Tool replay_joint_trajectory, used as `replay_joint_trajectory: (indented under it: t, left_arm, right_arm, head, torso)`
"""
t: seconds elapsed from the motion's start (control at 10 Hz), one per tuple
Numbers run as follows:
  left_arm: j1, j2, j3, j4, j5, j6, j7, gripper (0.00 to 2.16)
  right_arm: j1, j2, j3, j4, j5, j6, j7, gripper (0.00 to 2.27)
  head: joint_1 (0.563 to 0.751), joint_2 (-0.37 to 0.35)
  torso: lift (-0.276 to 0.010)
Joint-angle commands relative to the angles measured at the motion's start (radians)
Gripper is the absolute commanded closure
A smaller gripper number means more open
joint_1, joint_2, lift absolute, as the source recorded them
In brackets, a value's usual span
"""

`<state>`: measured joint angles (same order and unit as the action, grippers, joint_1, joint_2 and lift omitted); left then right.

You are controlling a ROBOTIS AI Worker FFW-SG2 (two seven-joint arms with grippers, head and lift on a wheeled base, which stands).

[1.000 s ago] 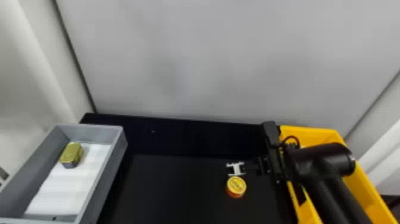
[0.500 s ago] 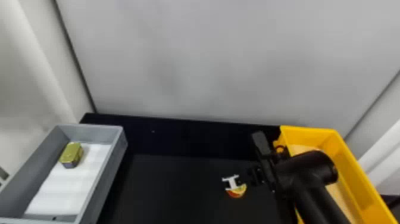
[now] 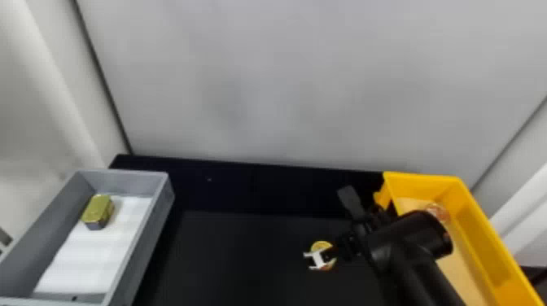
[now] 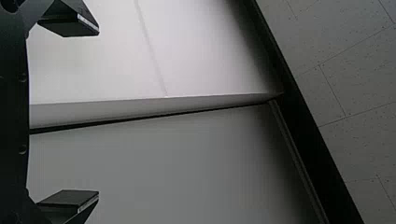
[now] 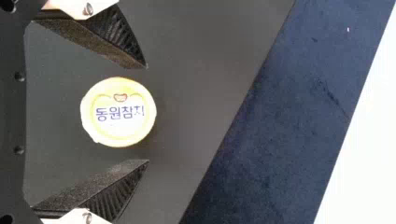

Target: Pick up the round yellow can and place it in the yellow rectangular box

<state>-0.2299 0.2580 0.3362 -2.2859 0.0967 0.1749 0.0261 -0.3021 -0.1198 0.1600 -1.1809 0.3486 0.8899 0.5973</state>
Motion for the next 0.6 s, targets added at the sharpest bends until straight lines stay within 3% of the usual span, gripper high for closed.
replay_joint_trajectory:
  t: [0.0, 0.3, 0.5]
  left_arm:
    - [0.000, -0.002, -0.002, -0.001, 0.000, 0.000, 0.000, 0.06]
    - [0.000, -0.005, -0.002, 0.000, 0.000, 0.000, 0.000, 0.06]
    - [0.000, -0.005, 0.000, 0.000, -0.002, 0.000, 0.000, 0.06]
  right_arm:
    - [0.006, 0.000, 0.001, 0.000, 0.004, -0.001, 0.001, 0.05]
    - [0.011, 0.000, -0.002, 0.000, 0.004, -0.006, 0.004, 0.07]
    - [0.014, 0.000, -0.002, -0.005, 0.010, 0.000, 0.007, 0.21]
  head:
    - [0.694, -0.078]
    - [0.694, -0.078]
    - [0.692, -0.078]
  torso:
    - [-0.008]
    - [-0.008]
    - [-0.008]
